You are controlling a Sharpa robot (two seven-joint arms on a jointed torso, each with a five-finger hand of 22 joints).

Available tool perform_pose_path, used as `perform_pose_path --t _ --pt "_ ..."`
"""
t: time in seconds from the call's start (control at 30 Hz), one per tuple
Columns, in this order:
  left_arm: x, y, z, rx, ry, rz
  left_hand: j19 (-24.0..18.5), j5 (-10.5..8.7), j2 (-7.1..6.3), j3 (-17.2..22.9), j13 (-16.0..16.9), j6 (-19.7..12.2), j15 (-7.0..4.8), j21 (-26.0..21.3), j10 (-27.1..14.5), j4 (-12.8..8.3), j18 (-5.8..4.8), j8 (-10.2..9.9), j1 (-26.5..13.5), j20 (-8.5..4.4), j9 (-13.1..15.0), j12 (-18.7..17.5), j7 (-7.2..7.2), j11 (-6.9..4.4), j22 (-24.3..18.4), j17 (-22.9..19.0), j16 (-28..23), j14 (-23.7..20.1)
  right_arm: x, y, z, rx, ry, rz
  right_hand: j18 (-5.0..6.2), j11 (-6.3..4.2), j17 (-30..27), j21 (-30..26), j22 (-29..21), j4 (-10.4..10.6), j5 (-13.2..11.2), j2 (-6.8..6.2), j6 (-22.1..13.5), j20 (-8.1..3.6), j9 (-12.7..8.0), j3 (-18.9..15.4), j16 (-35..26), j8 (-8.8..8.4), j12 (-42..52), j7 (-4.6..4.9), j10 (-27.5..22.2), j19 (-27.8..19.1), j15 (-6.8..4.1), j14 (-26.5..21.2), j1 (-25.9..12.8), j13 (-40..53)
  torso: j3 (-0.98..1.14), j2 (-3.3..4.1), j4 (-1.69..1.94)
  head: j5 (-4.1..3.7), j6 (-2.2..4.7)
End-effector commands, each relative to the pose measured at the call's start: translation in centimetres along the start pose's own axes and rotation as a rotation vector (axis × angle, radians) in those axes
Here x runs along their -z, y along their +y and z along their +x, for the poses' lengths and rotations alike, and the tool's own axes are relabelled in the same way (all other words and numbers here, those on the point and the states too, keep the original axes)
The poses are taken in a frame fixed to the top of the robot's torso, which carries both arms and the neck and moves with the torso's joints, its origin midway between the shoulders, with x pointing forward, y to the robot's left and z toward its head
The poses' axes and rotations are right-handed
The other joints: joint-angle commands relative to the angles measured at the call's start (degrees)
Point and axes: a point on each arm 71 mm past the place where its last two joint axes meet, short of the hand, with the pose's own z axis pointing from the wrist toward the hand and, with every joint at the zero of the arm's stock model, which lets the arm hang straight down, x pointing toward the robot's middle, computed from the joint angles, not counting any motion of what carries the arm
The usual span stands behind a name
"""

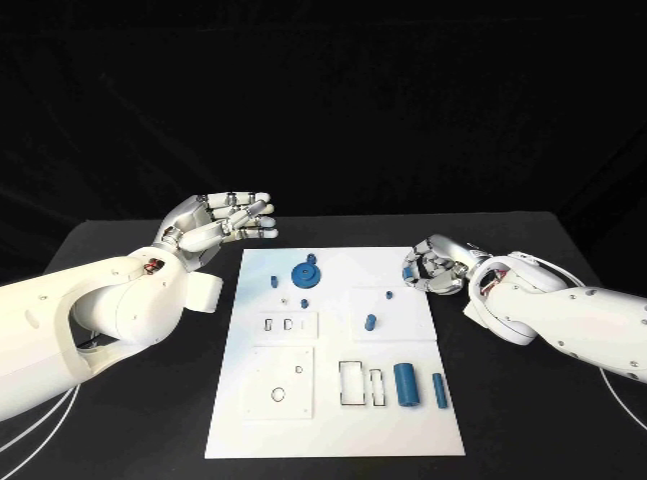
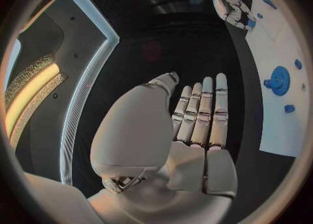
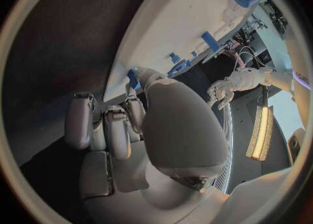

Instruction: Assemble the parts on the task board

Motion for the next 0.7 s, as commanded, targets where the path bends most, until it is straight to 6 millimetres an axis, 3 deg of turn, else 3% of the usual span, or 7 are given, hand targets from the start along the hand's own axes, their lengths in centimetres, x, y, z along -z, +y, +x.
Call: perform_pose_path --t 0.03,0.3,0.7 --pt "0.0 -0.03 0.25 0.007 0.024 0.001 -0.3 -0.25 -0.2 0.3 -0.1 0.1 0.05 0.3 0.1 0.0 0.47 0.1 0.0 0.03 0.1 -0.4 0.94 0.04 0.1 0.1 0.1 -0.3 0.01 0.17 0.07 -0.001 -0.002 -0.013 0.0 -0.47 12.4 0.1 2.1 -0.2 -0.5 1.11 1.4 -0.24 0.4 1.1 0.3 1.15 0.4 -0.48 0.5 0.6 -0.5 5.3 0.4 0.4 0.0 -0.02 0.0 -0.02 -0.04" --pt "0.03 -0.03 0.21 0.007 0.024 -0.002 -0.3 -0.25 -0.2 0.3 -0.1 0.1 0.05 0.3 0.1 0.0 0.47 0.1 0.0 0.03 0.1 -0.4 0.94 0.04 0.1 0.1 0.1 -0.3 0.0 0.25 -0.08 -0.021 -0.023 -0.025 -0.11 -2.31 12.5 0.4 2.7 -1.8 -2.8 2.35 4.0 -1.67 2.7 3.6 0.3 6.53 0.8 -2.64 1.3 0.9 -2.09 5.4 -0.2 1.1 -0.01 -0.04 0.0 -0.07 -0.04" --pt "0.02 0.0 0.11 0.005 0.02 -0.004 -0.4 -0.27 -0.16 0.4 -0.1 0.1 0.05 0.3 0.1 0.0 0.47 0.1 -0.1 0.04 0.1 -0.4 0.98 0.06 0.2 0.2 0.1 -0.3 0.18 1.03 -0.8 -0.059 -0.105 -0.013 -0.16 -2.57 12.5 0.5 2.9 -1.8 -2.7 2.53 3.1 -2.05 3.3 4.2 0.3 8.06 0.8 -2.86 1.7 1.1 -2.4 5.4 -1.8 1.3 -0.12 -0.15 0.01 0.11 -0.03"
